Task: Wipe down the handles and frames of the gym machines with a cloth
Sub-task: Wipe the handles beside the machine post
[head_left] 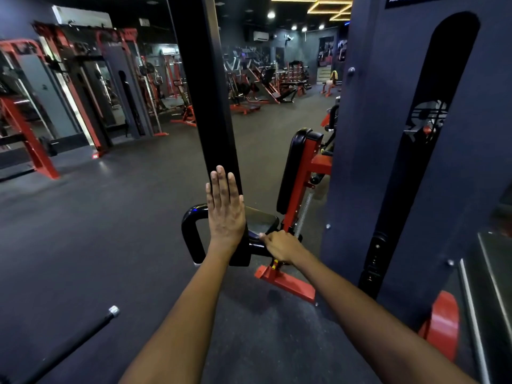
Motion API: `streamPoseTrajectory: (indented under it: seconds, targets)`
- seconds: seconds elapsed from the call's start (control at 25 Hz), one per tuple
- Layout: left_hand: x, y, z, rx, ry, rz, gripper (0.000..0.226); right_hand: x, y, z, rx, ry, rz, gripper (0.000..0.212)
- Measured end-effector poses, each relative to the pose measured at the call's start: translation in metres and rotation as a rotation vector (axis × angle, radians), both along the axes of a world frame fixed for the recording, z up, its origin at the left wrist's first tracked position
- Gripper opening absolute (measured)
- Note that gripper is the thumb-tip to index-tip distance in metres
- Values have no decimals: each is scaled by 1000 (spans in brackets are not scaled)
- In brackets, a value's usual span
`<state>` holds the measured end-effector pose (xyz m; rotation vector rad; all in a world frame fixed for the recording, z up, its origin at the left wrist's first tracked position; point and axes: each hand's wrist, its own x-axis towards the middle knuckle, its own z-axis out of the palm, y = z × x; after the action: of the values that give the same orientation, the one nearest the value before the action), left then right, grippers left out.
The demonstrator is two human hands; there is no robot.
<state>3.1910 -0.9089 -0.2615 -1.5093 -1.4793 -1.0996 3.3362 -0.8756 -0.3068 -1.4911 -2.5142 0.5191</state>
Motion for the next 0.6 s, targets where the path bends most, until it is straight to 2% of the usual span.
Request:
streamPoseTrajectory:
  seconds: [0.08, 0.24, 0.32, 0.4, 0.44, 0.52, 0.6]
  targets:
    - [0, -3, 0, -17, 10, 21, 77, 13, 0, -5, -72, 71, -87, 56]
    - [3, -5, -2, -20, 0, 29, 75, 52, -2, -25, -293, 379, -334, 51]
    - [7, -6, -2, -35, -40, 69, 74, 66, 4, -28, -277, 471, -431, 39]
    - [21, -10, 2, -60, -159, 133, 74, 79, 18, -31, -252, 544, -481, 24]
    - [31, -13, 5, -70, -232, 148, 75, 83, 22, -29, -230, 550, -504, 26]
    - [54, -21, 8, -103, -281, 94, 70, 93, 24, -17, -173, 550, -523, 28]
    - [75, -26, 7, -174, -210, -51, 60, 105, 12, 10, -47, 483, -469, 21]
